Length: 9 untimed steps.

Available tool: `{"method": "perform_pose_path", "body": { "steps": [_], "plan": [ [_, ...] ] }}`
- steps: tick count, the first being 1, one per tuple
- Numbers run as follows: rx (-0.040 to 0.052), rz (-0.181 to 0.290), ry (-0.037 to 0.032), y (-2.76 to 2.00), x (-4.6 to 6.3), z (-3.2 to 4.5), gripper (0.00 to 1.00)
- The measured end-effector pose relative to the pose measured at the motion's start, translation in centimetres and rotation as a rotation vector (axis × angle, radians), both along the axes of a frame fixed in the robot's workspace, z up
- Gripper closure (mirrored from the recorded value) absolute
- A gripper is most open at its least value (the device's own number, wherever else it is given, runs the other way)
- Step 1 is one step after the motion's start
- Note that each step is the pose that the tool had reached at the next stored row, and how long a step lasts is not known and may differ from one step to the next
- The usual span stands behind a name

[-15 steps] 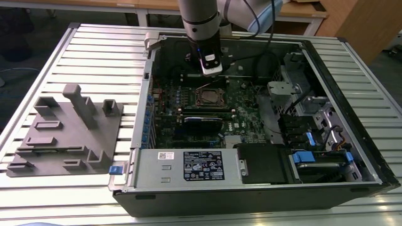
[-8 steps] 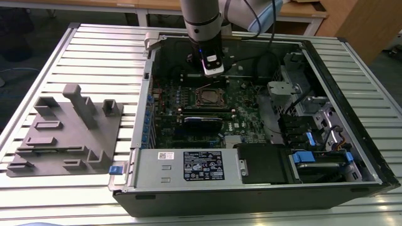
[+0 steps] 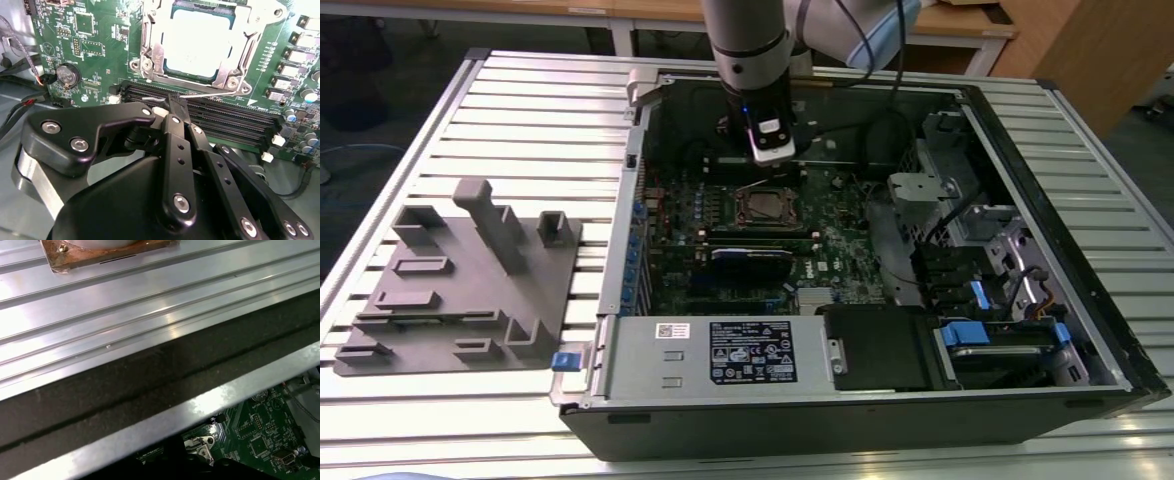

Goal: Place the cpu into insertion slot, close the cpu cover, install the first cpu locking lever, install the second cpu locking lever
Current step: 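Install the first cpu locking lever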

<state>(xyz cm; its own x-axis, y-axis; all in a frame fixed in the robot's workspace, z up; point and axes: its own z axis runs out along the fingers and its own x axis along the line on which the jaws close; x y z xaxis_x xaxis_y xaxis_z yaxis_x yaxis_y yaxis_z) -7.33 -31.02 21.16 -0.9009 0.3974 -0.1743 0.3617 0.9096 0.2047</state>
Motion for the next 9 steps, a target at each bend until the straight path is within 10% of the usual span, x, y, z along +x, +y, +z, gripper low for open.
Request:
{"method": "perform_pose_path", "body": {
  "steps": [9],
  "plan": [
    [-0.0032,-0.005,-0.0167,0.01,-0.01,-0.34,0.89]
  ]
}}
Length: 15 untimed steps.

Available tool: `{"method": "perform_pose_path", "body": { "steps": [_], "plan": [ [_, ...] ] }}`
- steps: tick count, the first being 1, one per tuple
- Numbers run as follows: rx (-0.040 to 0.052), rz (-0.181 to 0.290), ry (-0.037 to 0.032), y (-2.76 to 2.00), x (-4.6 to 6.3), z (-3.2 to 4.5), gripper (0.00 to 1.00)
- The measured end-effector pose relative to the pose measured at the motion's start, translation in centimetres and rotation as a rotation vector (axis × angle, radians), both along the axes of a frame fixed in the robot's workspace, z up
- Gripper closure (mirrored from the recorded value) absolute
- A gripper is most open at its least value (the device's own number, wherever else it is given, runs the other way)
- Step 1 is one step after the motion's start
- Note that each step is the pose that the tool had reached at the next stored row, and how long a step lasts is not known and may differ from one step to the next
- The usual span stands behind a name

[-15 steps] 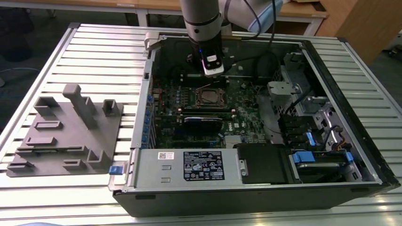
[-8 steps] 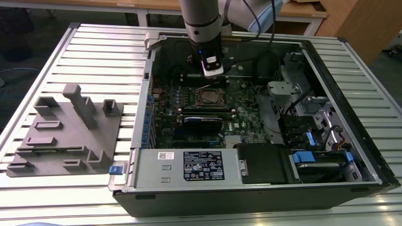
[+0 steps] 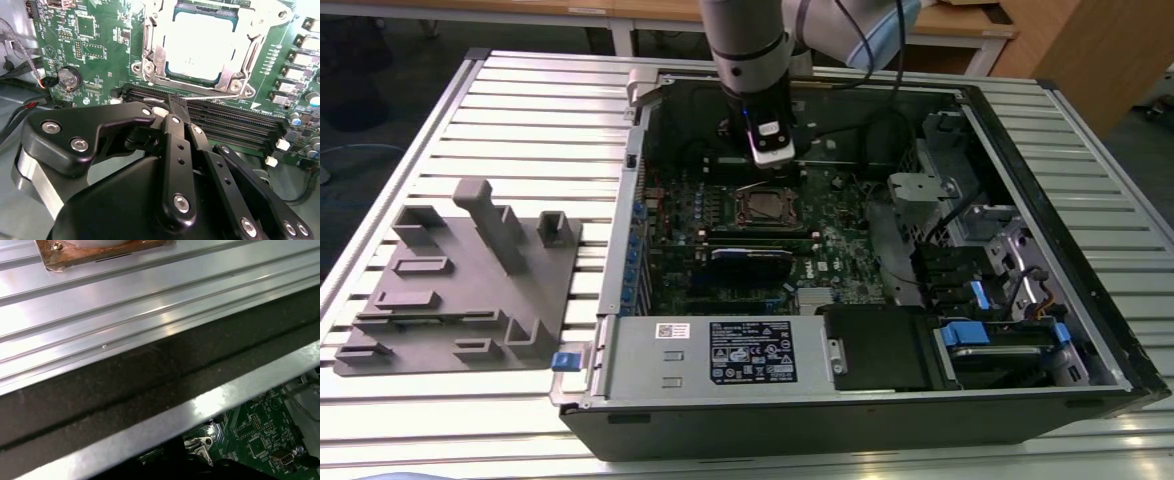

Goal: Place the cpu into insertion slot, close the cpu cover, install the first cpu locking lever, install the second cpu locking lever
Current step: 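Install the first cpu locking lever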

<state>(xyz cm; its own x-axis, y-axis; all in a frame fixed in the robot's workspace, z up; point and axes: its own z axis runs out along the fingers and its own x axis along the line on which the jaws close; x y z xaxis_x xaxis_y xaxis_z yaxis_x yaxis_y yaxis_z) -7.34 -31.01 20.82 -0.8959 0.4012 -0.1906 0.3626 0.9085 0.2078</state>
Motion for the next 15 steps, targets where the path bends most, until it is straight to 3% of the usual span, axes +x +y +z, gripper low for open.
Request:
{"method": "perform_pose_path", "body": {
  "steps": [8,15],
  "plan": [
    [0.0002,0.000,-0.0160,0.00,-0.16,-0.31,0.89],
    [-0.0027,0.000,-0.0227,0.09,-0.34,-0.45,0.89]
  ]
}}
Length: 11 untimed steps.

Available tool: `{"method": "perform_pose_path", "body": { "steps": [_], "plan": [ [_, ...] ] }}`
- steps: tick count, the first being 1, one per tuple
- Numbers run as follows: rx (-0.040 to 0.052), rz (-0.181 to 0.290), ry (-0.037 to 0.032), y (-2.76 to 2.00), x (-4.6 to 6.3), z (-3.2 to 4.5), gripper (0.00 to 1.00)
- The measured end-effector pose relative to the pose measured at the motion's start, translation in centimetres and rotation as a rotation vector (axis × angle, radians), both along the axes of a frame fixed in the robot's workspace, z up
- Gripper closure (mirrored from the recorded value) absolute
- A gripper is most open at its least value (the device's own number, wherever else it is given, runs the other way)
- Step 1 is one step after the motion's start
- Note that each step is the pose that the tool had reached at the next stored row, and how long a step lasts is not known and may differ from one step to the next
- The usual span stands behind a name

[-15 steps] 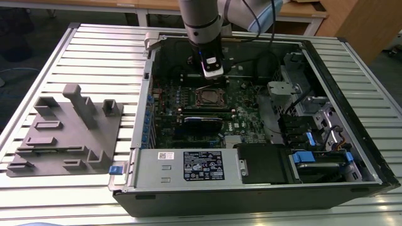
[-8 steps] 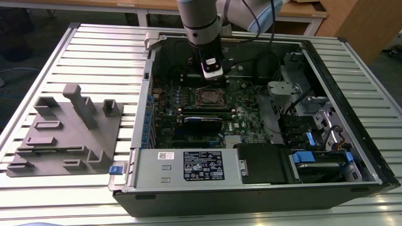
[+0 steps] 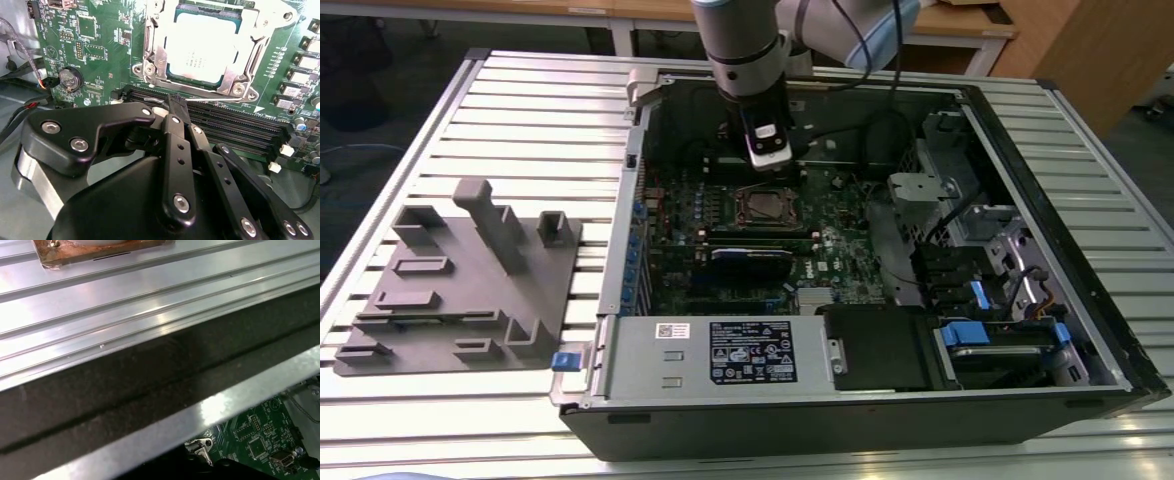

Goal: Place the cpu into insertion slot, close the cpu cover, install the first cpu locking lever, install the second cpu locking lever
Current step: 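Install the first cpu locking lever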

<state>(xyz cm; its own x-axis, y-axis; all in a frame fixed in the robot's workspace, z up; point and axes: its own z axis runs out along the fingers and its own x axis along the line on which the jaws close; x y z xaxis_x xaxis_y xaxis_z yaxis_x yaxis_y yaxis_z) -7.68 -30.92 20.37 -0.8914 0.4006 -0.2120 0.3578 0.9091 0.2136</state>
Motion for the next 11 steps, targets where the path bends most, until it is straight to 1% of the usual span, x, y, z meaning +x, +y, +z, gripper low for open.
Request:
{"method": "perform_pose_path", "body": {
  "steps": [3,8,11],
  "plan": [
    [-0.0036,-0.001,-0.0010,0.11,-0.01,-0.02,0.89],
    [-0.0040,-0.008,-0.0014,0.42,-0.01,-0.05,0.89],
    [-0.0041,-0.009,-0.0014,0.47,-0.01,-0.06,0.89]
  ]
}}
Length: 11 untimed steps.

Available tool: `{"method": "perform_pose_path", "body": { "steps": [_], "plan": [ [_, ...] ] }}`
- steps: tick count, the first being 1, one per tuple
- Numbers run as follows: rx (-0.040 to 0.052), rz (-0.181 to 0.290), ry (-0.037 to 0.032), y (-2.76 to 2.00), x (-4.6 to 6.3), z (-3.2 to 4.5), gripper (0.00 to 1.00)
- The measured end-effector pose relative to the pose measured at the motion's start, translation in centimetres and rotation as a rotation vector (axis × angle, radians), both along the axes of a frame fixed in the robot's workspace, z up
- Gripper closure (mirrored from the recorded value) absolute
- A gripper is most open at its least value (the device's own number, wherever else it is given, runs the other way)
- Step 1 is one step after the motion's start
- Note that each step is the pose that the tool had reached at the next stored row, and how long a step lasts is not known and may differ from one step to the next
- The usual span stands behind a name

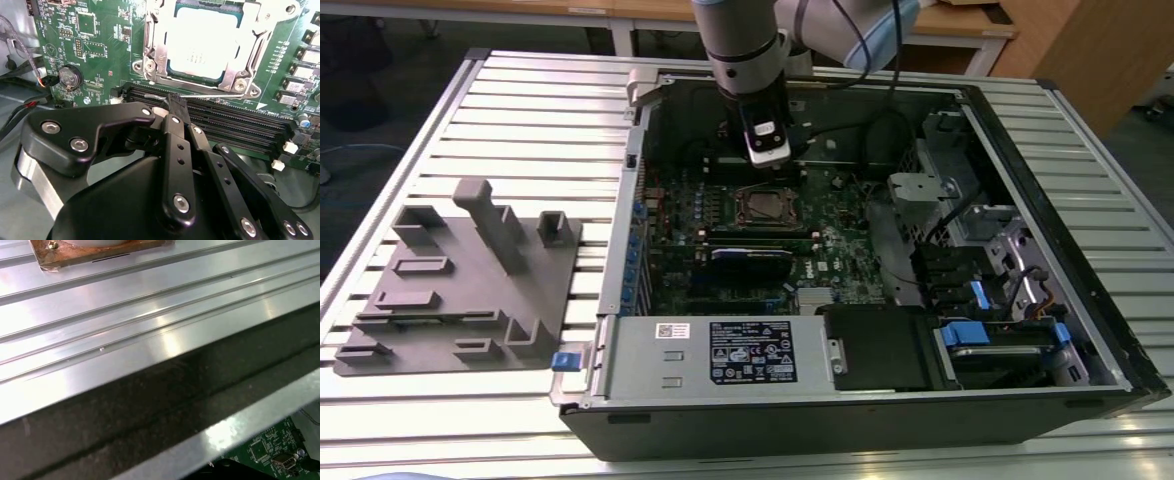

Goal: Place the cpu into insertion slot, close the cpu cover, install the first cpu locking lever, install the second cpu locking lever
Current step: 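Install the first cpu locking lever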

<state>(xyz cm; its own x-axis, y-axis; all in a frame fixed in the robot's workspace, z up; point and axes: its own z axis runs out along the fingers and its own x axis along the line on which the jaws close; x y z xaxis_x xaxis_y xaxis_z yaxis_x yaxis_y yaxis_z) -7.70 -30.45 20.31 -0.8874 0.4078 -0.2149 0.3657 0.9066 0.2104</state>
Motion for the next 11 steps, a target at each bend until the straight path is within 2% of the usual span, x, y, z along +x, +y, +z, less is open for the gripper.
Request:
{"method": "perform_pose_path", "body": {
  "steps": [2,4,9,11],
  "plan": [
    [-0.0001,0.000,-0.0001,0.00,0.00,0.00,0.89],
    [-0.0002,0.000,-0.0033,0.01,0.00,-0.03,0.89],
    [-0.0003,0.000,-0.0222,0.00,-0.01,-0.25,0.89],
    [-0.0003,0.000,-0.0268,0.01,-0.02,-0.33,0.89]
  ]
}}
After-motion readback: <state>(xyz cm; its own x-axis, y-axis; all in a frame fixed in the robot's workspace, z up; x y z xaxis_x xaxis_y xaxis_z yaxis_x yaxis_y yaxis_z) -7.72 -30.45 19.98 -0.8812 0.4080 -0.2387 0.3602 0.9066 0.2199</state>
